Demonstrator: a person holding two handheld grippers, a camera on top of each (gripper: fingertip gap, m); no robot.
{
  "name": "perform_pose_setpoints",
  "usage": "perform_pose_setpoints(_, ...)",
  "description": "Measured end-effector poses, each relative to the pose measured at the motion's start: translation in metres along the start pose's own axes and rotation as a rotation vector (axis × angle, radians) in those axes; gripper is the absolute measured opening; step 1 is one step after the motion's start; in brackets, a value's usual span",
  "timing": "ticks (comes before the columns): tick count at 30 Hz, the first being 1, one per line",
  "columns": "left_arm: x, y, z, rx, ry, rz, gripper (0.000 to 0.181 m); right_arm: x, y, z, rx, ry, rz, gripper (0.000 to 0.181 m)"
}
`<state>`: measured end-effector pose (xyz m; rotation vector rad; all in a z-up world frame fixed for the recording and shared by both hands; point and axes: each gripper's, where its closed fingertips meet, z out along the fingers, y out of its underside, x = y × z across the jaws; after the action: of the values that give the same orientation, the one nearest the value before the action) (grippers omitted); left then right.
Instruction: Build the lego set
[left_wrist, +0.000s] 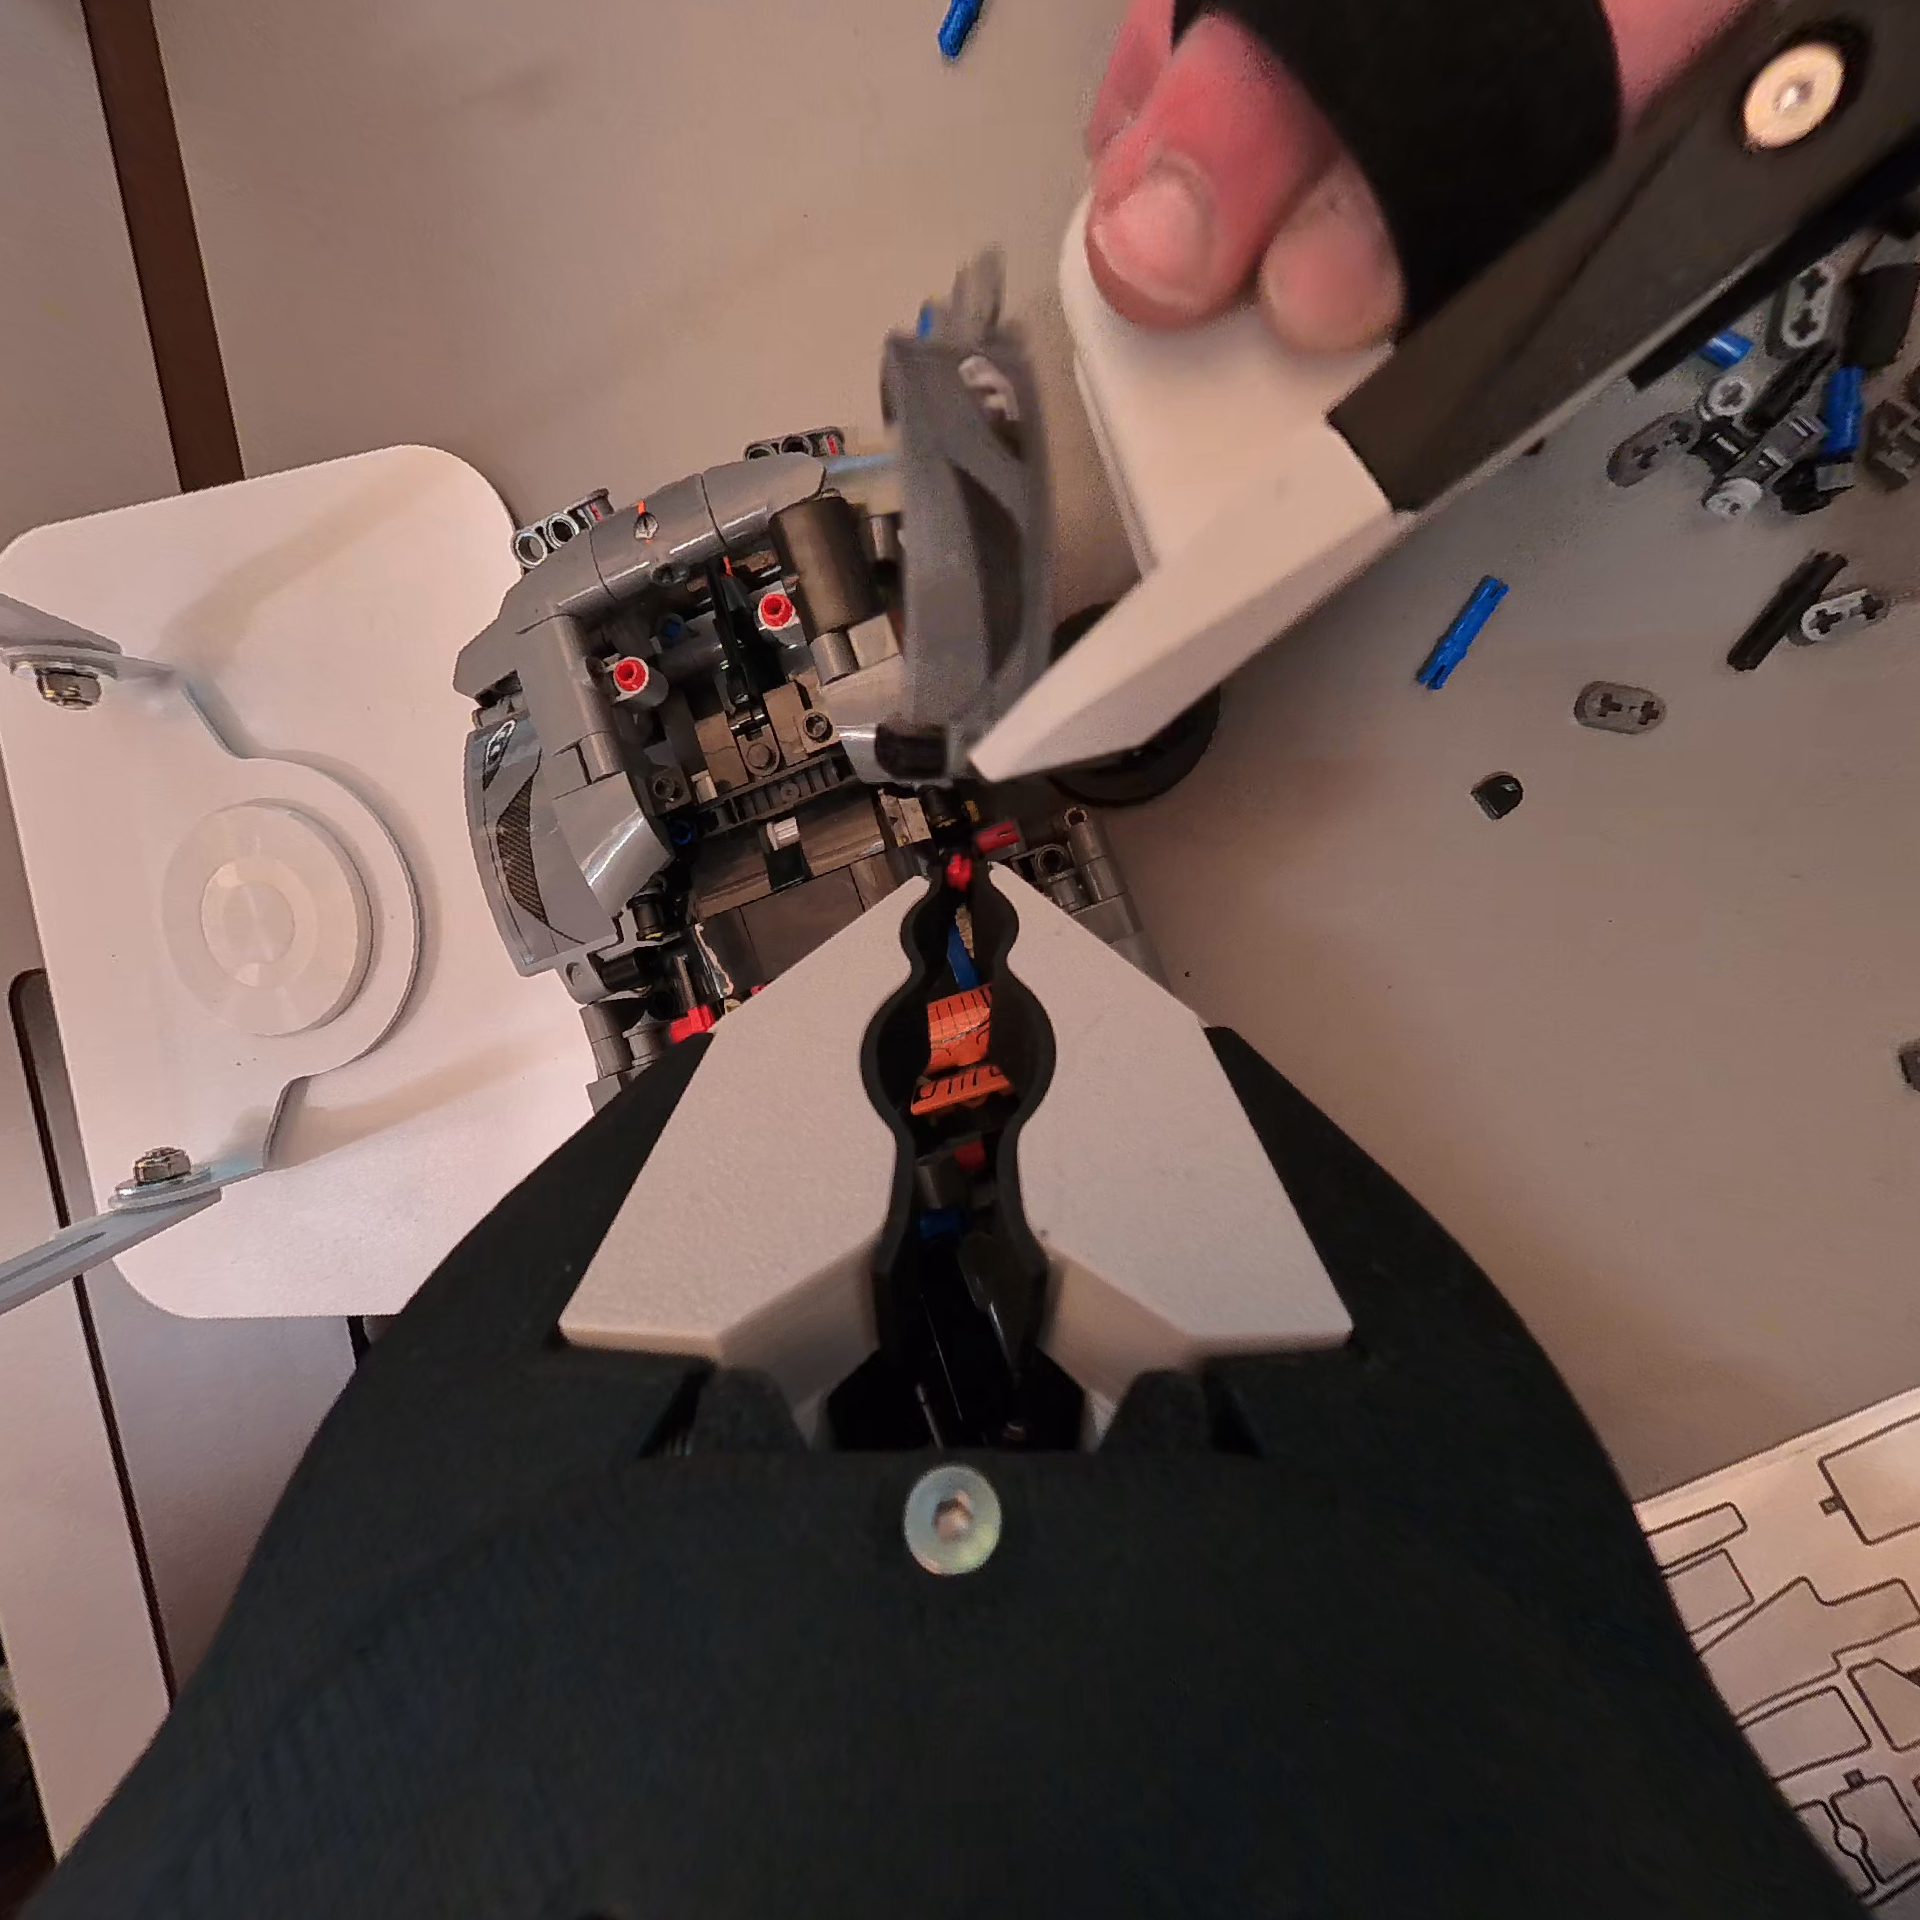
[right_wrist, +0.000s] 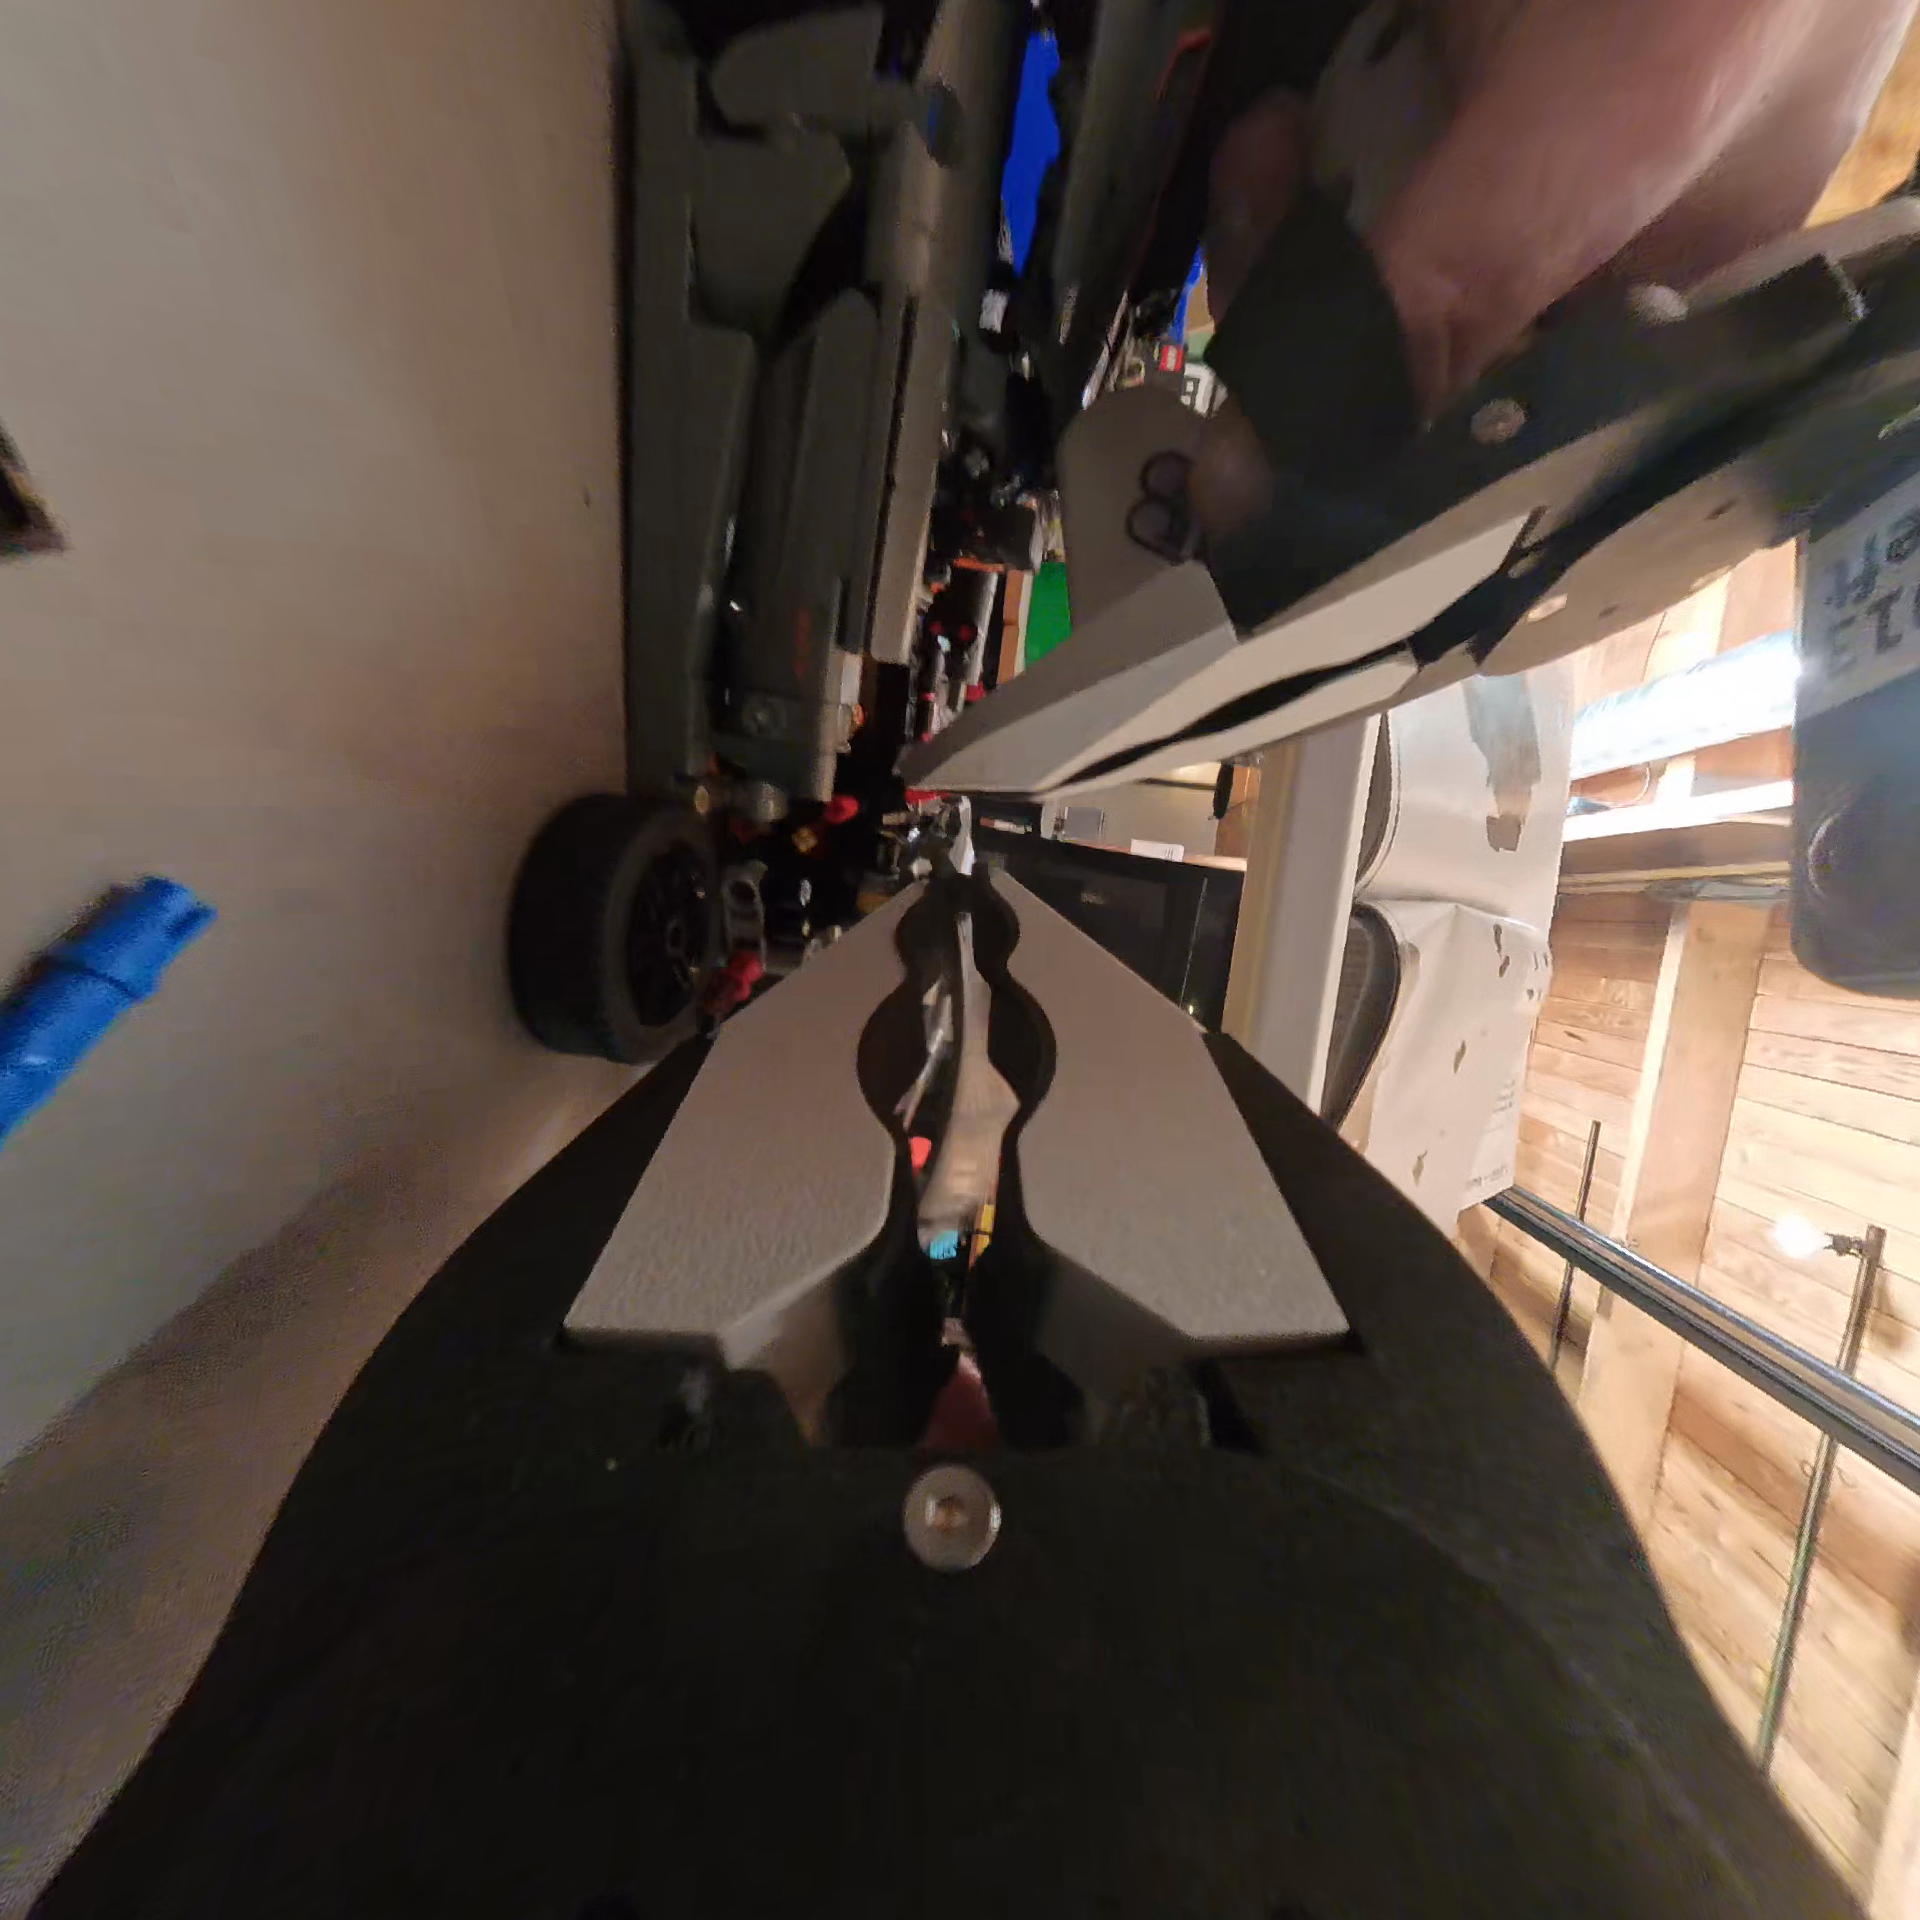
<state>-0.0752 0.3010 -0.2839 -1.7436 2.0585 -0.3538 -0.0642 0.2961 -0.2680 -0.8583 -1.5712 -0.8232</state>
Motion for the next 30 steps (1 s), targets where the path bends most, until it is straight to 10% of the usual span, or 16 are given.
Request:
perform_pose_setpoints(11, 0.000, 0.000, 0.000, 0.001, 0.000, -0.001, 0.001, -0.012, 0.007, -0.004, 0.034, -0.173, 0.201, 0.000)
perform_pose_setpoints(21, 0.000, 0.001, 0.000, 0.001, 0.007, -0.007, 0.001, -0.046, 0.050, -0.050, -0.136, -0.758, 0.633, 0.041)
perform_pose_setpoints(30, 0.000, 0.000, 0.000, 0.002, 0.005, -0.004, 0.001, -0.057, 0.037, -0.026, -0.118, -0.723, 0.726, 0.018)
